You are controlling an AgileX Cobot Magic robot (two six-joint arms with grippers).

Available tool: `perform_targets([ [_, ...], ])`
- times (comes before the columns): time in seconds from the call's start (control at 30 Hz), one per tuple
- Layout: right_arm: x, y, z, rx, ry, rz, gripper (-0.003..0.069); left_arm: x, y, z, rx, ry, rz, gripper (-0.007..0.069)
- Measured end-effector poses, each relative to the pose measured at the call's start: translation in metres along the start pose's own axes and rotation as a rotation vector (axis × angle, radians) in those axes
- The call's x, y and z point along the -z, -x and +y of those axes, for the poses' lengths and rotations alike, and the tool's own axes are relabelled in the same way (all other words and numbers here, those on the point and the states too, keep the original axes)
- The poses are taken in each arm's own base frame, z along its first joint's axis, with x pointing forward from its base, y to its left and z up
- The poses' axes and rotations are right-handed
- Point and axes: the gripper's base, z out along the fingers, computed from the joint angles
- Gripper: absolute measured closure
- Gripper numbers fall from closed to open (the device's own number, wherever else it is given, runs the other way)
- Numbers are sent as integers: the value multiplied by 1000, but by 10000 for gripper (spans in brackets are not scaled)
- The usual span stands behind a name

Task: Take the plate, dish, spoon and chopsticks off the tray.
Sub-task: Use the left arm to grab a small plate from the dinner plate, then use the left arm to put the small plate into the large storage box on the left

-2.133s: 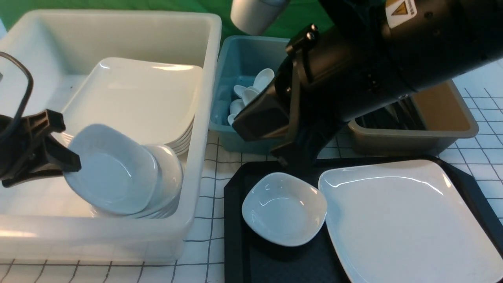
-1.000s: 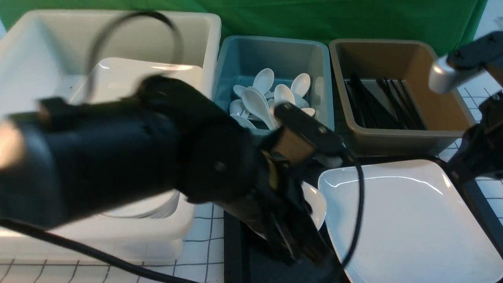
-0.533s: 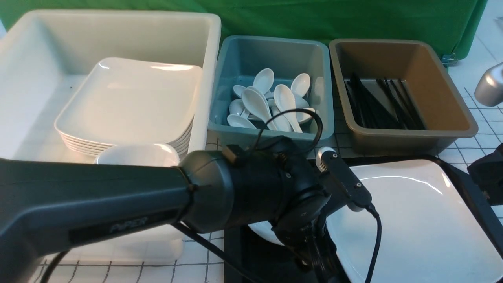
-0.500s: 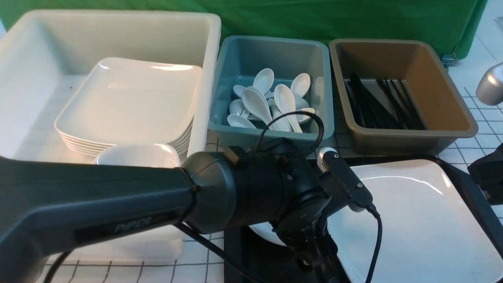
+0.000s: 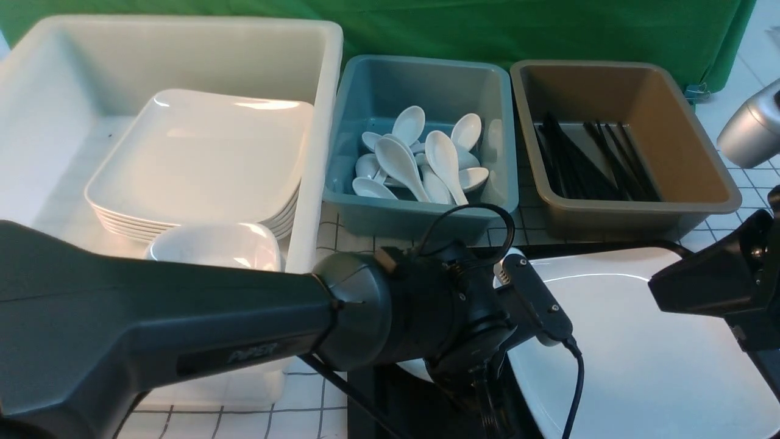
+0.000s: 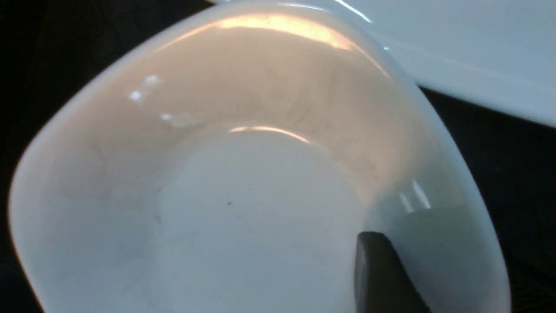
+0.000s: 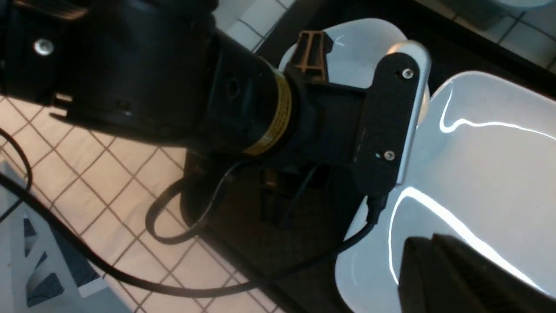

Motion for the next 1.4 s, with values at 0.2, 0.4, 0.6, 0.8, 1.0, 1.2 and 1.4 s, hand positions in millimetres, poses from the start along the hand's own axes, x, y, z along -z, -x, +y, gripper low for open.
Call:
perform_targets([
  [0.2,0,0,1,26,4,-3,652,9,5,3,-6,11,-28,494],
  [0.4,1,4,-2,38,-21,-46,650,36,7,7,40,3,-63,561],
  [0.6,25,16,2,11,-94,-224,650,96,10,17,117,5,-195,597],
  [0.8,61,27,13,35,-139,-385,650,172,6,32,161,59,-415,597],
  [1.0,77,33,21,24,-118,-460,650,248,-31,58,230,287,-484,597],
  [1.2,52,49,18,-3,27,-447,650,266,-78,89,408,390,-276,597],
  [1.4,4,69,30,45,184,-348,652,222,-106,116,534,368,-152,597],
])
